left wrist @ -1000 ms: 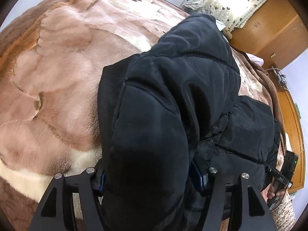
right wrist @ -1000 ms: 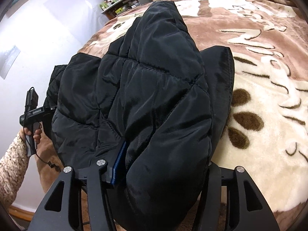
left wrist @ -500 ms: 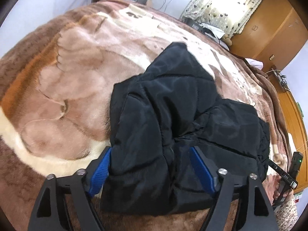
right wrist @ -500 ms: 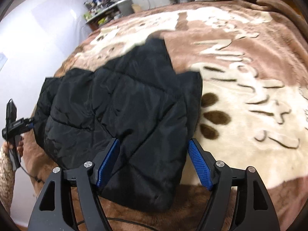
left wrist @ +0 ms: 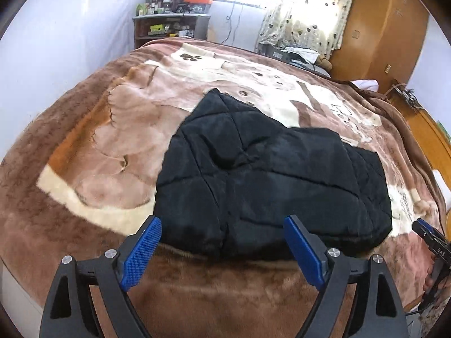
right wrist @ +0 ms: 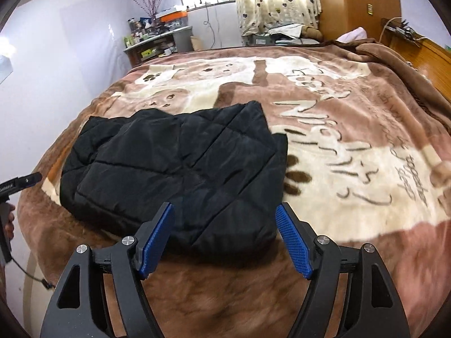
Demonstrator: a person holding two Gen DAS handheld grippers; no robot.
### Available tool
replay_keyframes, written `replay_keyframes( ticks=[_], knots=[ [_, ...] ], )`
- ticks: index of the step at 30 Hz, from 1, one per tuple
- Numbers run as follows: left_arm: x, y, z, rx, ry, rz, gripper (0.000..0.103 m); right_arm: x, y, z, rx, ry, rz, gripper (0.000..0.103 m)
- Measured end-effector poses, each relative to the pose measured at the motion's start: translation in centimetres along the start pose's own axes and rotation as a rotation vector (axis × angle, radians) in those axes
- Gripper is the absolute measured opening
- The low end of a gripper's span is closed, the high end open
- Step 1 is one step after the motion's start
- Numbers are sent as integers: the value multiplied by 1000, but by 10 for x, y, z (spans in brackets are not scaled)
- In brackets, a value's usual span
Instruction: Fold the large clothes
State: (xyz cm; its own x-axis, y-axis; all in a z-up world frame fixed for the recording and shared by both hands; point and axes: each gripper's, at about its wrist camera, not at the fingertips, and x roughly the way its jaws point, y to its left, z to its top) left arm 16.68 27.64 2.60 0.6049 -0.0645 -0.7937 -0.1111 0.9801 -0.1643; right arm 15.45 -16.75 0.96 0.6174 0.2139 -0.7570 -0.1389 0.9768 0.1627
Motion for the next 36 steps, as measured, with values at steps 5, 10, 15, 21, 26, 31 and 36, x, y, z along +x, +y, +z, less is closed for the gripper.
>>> replay_keyframes(
  ticks=[5, 10, 15, 21, 26, 31, 36],
  knots=[
    [-12, -17, -34, 58, -1, 75, 88, -11, 25, -24, -8, -10, -42, 74],
    [-18, -29, -64, 87, -5, 108, 88, -28, 57, -42, -65, -78, -110, 74],
    [-26, -41, -84, 119, -38, 174, 88, -36, 82, -55, -121, -103, -140, 74],
    [-34, -49, -100, 89, -43, 153, 88, -37, 93, -71, -69, -76, -125, 74],
    [-38, -61, -109, 106, -41, 129, 88, -38, 99, -82, -39, -71, -133, 74],
    [-41, -67, -113, 118, -59, 160, 88, -40, 99, -83, -5, -64, -141, 74],
    [-43, -68, -116, 108, -58, 144, 88, -40, 98, -85, 10, -68, -156, 74]
  ],
)
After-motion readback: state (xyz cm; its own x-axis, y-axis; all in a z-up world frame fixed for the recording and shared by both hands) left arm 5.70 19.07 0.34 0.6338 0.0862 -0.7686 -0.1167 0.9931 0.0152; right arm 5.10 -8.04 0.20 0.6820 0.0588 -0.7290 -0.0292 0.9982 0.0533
